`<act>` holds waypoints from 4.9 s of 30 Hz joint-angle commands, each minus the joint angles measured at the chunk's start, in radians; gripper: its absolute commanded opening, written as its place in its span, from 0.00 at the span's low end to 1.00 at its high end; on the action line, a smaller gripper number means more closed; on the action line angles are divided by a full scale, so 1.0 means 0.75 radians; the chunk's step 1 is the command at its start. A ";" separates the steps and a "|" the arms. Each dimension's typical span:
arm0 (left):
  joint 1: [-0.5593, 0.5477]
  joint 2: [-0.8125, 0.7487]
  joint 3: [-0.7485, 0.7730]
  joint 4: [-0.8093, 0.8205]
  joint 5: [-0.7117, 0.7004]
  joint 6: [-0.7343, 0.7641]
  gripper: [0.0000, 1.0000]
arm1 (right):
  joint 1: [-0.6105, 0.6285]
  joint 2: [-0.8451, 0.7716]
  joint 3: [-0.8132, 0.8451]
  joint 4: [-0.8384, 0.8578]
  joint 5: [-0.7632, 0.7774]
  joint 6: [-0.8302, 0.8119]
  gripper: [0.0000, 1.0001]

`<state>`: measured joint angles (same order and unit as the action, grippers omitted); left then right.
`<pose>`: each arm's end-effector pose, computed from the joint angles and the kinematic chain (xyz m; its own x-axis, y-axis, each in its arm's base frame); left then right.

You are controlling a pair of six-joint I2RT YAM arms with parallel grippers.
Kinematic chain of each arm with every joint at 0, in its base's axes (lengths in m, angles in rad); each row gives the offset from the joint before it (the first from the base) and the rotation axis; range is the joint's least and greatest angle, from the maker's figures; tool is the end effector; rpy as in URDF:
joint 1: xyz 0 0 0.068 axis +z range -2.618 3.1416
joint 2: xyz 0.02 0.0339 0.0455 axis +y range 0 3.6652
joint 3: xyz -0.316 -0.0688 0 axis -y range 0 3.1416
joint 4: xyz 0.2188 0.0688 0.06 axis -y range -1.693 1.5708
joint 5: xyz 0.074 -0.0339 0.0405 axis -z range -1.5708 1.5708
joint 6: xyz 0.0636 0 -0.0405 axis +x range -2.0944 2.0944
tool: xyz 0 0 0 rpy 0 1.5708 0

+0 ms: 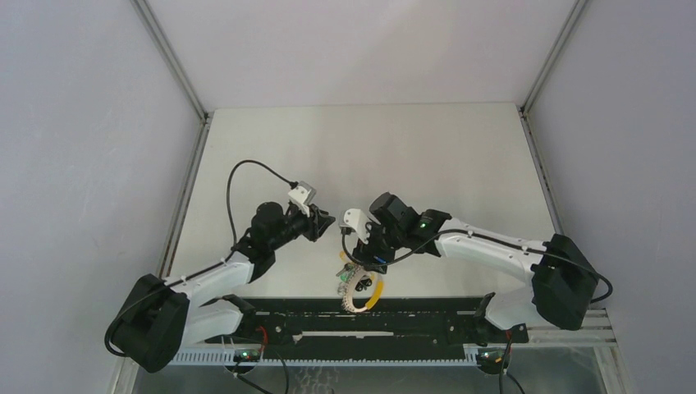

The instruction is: Put the keys on the keyring

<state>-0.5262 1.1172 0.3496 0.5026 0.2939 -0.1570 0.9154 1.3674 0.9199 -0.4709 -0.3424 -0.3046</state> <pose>0.1730 -0.1218 0.2535 -0.3367 0.0225 -0.9414 0.6782 0.6993 -0.2258 0.1419 0.2197 0.2760 -0.2008 -0.7247 -0.6592 -0.9762 0.2046 0.0724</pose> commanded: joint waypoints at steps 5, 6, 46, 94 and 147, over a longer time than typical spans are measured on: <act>0.035 -0.073 -0.024 0.004 -0.092 -0.072 0.35 | 0.039 0.170 -0.024 -0.022 0.254 0.331 0.53; 0.037 -0.074 -0.024 0.006 -0.092 -0.072 0.35 | 0.041 0.187 -0.025 -0.021 0.264 0.372 0.51; 0.115 -0.059 -0.046 0.129 0.058 -0.184 0.35 | -0.258 0.082 -0.037 0.412 0.285 0.369 0.00; 0.137 -0.156 -0.088 0.073 -0.119 -0.280 0.39 | -0.358 0.182 0.194 0.024 0.326 0.411 0.38; 0.135 -0.041 -0.071 0.259 0.145 -0.416 0.40 | -0.180 0.352 0.630 -0.265 1.000 0.164 0.00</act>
<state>-0.4294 1.0847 0.2527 0.6121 0.3313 -0.4259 0.7628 1.6737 1.3994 -0.7006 0.4137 -0.1875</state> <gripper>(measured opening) 0.397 0.049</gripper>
